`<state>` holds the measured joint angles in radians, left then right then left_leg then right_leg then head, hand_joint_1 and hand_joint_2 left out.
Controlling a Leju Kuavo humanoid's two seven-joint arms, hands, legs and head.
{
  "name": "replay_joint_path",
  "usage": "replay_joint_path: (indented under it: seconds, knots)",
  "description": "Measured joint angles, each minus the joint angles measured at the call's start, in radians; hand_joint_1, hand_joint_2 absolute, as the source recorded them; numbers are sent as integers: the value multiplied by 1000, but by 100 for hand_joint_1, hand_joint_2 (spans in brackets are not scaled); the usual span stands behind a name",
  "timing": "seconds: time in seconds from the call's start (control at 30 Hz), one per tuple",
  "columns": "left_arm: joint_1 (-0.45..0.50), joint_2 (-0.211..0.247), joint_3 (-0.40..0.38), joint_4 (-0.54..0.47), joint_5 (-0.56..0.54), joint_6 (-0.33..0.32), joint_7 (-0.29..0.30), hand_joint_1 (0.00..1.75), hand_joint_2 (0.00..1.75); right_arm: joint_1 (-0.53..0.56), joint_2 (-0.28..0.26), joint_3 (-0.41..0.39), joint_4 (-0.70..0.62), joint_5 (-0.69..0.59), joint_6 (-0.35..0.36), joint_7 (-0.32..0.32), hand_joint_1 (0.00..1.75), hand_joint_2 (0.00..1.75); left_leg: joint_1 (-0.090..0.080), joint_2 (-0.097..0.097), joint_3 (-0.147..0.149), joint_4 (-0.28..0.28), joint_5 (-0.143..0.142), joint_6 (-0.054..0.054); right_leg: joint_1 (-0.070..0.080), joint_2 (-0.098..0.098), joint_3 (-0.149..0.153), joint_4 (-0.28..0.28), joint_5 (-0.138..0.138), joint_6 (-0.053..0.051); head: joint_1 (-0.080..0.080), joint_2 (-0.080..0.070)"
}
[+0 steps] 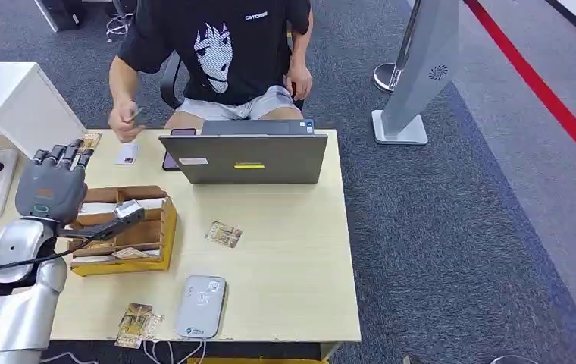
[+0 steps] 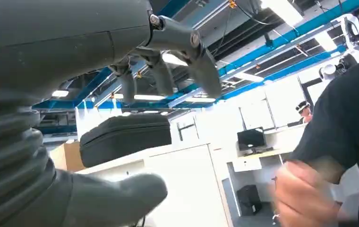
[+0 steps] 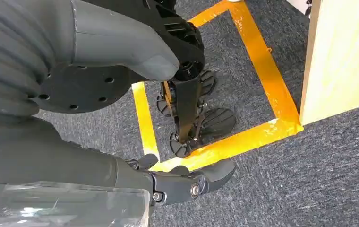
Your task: Pass the card to the sensor for recognition and then transmit it.
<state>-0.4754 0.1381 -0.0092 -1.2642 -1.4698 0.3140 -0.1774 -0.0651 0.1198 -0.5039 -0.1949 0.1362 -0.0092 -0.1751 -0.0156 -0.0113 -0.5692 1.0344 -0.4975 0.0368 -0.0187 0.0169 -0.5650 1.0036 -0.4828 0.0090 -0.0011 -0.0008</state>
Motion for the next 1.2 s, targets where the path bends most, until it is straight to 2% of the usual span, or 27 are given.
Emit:
replay_joint_path:
  seconds: [0.2,0.3,0.4,0.47,0.6,0.67,0.73,0.77,0.8,0.9,0.97,1.07,1.1,1.2]
  knots:
    - [2,-3,0,0,7,8,0,0,175,1,0,0,0,0,0,0,0,175,0,0,0,0,0,0,0,0,0,0,0,0,0,0]
    - [26,-7,0,-8,29,43,-1,0,175,1,1,0,0,0,0,4,0,175,0,0,0,0,0,0,0,0,1,0,0,0,0,0]
    - [128,-35,27,-115,136,101,-45,0,175,3,5,-10,0,-9,-6,16,0,175,0,1,0,0,-1,0,0,3,1,0,-1,1,0,0]
    - [214,-78,58,-203,234,112,-107,0,175,5,7,-20,0,-11,-20,26,0,175,0,1,-1,0,-2,0,0,3,1,0,-1,0,2,0]
    - [421,-189,200,-410,542,78,-323,0,175,11,8,-46,0,-5,-95,76,0,175,-1,6,0,0,-6,3,0,7,0,-1,-4,1,0,0]
    - [515,-255,291,-480,726,33,-426,0,175,17,8,-58,0,-1,-139,110,0,175,-1,6,0,0,-7,3,-1,6,1,-1,-5,2,0,0]
    - [590,-317,383,-524,939,-41,-495,0,175,20,8,-73,0,-1,-182,145,0,175,-1,6,0,0,-7,3,-1,6,1,-1,-5,2,1,0]
    - [623,-349,436,-544,1034,-75,-510,0,175,21,9,-78,0,0,-198,160,0,175,-1,6,1,0,-7,3,-1,6,1,-1,-5,2,0,0]
    - [650,-372,474,-555,1079,-91,-515,0,175,22,10,-84,0,2,-208,172,0,175,-1,6,1,0,-7,3,-1,6,0,-1,-5,2,0,0]
    - [698,-415,599,-558,1238,-184,-518,0,175,25,18,-91,0,26,-246,245,0,175,-1,4,1,0,-7,3,0,4,1,-1,-5,2,1,0]
    - [699,-437,678,-536,1310,-262,-520,0,175,26,24,-92,0,42,-255,276,0,175,-1,2,1,-1,-7,3,0,2,1,-1,-5,2,0,0]
    - [669,-457,790,-450,1412,-424,-521,0,175,26,30,-92,0,55,-256,285,0,175,0,2,1,-1,-6,2,0,2,2,-1,-5,2,0,0]
    - [658,-459,837,-414,1421,-471,-521,0,175,26,31,-92,0,62,-255,280,0,175,0,3,2,-1,-6,2,0,2,2,-1,-5,2,0,0]
    - [604,-461,952,-305,1415,-552,-521,0,175,26,31,-92,0,88,-242,261,0,175,0,2,2,-1,-6,3,0,2,3,-1,-5,2,1,0]
